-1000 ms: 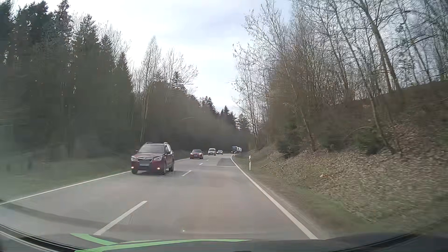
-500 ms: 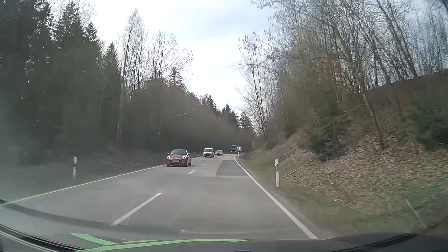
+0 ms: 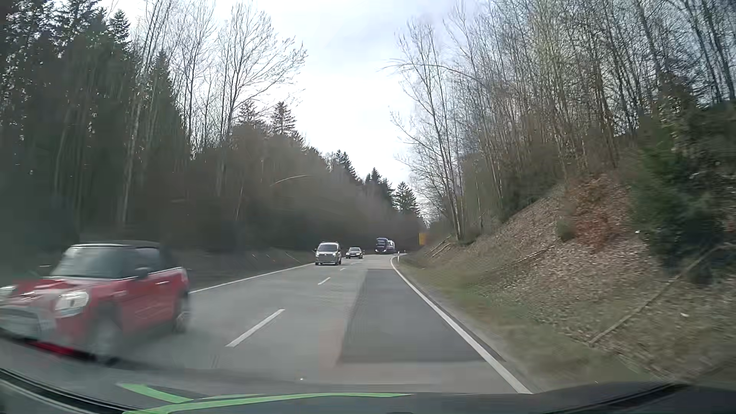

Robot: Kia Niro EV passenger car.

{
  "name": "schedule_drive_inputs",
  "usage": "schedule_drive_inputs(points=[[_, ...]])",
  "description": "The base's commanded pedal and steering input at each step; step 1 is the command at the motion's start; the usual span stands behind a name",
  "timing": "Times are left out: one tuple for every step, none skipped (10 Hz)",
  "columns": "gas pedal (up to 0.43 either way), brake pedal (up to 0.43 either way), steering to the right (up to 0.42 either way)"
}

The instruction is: Follow the waypoints while adhering to traffic rules and regulations

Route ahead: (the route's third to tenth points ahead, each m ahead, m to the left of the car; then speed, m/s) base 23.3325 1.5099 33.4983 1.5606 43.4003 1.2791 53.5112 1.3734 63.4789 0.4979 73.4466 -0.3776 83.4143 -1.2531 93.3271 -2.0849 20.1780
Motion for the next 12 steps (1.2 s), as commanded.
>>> schedule_drive_inputs(points=[[0.311, 0.000, 0.004], [0.311, 0.000, 0.004], [0.311, 0.000, 0.004], [0.311, 0.000, 0.005], [0.311, 0.000, 0.005], [0.311, 0.000, 0.006], [0.311, 0.000, 0.006], [0.311, 0.000, 0.007], [0.311, 0.000, 0.008], [0.311, 0.000, 0.008], [0.311, 0.000, 0.008], [0.311, 0.000, 0.008]])
